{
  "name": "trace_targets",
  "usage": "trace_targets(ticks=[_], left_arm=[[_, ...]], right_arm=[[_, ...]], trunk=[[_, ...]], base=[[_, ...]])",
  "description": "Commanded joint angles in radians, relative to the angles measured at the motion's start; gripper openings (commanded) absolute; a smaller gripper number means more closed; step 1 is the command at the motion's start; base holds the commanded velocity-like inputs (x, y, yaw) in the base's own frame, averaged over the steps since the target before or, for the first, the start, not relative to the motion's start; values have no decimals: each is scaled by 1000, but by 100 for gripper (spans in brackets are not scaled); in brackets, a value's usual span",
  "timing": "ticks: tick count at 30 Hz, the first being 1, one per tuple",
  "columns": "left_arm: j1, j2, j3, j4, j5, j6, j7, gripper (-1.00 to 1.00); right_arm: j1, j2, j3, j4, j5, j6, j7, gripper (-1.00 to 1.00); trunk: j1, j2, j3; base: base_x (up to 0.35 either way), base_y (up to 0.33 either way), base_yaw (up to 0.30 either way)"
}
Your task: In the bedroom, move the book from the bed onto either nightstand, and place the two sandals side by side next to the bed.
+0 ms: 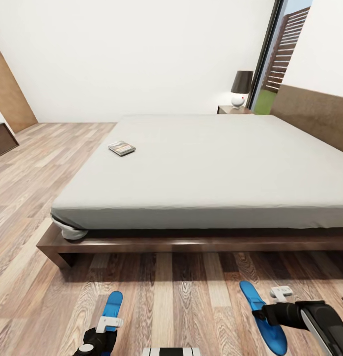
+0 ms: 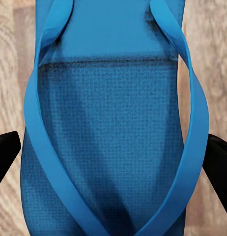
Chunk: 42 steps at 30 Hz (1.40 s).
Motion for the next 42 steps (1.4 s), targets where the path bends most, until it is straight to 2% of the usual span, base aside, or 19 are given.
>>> trace_targets(ticks=[1, 4, 8, 42], left_arm=[[0, 0, -9, 0, 9, -3, 4, -100], [0, 0, -9, 0, 9, -4, 4, -100], [-1, 0, -9, 0, 9, -3, 4, -100], [-1, 2, -9, 0, 9, -3, 3, -100]], right_arm=[[-1, 4, 1, -2, -8, 7, -15, -100], [-2, 18, 4, -6, -11, 7, -60, -100], [-2, 24, 5, -7, -12, 8, -79, -100], [-2, 33, 11, -6, -14, 9, -86, -100]], trunk=[[0, 0, -1], [0, 0, -1], [0, 0, -1], [0, 0, -1]], base=[[0, 0, 0], [0, 0, 0], [26, 97, 0], [37, 69, 0]])
